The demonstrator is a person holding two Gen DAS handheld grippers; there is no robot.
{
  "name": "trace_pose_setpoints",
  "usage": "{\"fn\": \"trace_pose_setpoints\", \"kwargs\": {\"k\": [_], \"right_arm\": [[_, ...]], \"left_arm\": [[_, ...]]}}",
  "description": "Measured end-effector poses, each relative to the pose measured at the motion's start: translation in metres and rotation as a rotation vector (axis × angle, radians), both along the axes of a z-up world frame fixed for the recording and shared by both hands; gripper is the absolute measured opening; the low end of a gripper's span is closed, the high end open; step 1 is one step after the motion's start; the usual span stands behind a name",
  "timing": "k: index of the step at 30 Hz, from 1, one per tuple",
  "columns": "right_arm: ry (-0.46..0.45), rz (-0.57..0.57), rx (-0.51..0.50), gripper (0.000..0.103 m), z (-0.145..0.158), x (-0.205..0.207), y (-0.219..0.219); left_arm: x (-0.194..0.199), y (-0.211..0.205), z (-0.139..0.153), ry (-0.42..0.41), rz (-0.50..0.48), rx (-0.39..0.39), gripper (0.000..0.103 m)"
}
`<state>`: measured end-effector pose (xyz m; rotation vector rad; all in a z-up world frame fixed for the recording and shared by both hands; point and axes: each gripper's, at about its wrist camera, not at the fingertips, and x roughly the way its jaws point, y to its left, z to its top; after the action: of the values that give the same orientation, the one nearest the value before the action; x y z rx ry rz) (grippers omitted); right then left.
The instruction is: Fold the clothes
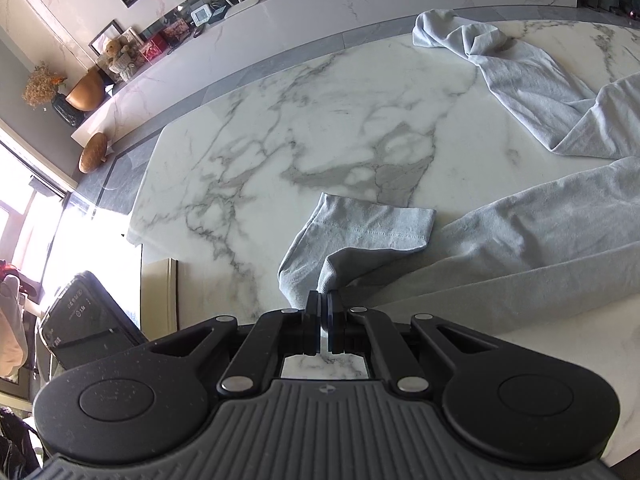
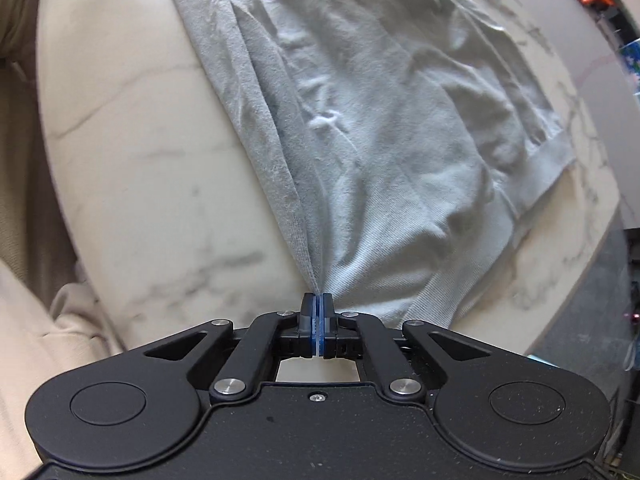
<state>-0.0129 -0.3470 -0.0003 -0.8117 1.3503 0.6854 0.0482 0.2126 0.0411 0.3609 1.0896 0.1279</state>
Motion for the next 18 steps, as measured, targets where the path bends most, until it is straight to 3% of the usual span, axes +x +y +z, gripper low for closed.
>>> {"fn": "trace_pose_setpoints", "kwargs": {"k": [2, 3, 5, 7, 9, 11, 18], "right_arm": [[0.064, 0.001, 0.018, 0.002, -0.001, -0.006, 0.000], [0.054, -0.004, 0.038, 0.007, 0.003, -0.008, -0.001], [0.037, -0.035, 0.093, 0.008, 0.012, -0.008, -0.005], [-0.007, -0.100, 0.187, 0.014, 0.029, -0.002, -0.012], [-0.055, -0.150, 0.251, 0.028, 0.043, 0.004, -0.018], [-0.137, -0.192, 0.279, 0.029, 0.053, 0.009, -0.020], [-0.340, -0.308, 0.131, 0.029, 0.037, 0.041, -0.010]], "left_arm": [[-0.001, 0.001, -0.003, 0.009, 0.009, -0.004, 0.003], [-0.002, 0.002, -0.003, 0.012, 0.012, -0.005, 0.003], [-0.004, 0.003, -0.004, 0.013, 0.020, -0.010, 0.005], [-0.005, 0.002, 0.000, -0.004, 0.028, -0.025, 0.008], [-0.007, -0.002, 0.007, -0.041, 0.028, -0.048, 0.017], [-0.008, -0.011, 0.015, -0.076, 0.007, -0.060, 0.019], [0.005, -0.052, 0.004, -0.057, -0.104, -0.093, 0.022]]}}
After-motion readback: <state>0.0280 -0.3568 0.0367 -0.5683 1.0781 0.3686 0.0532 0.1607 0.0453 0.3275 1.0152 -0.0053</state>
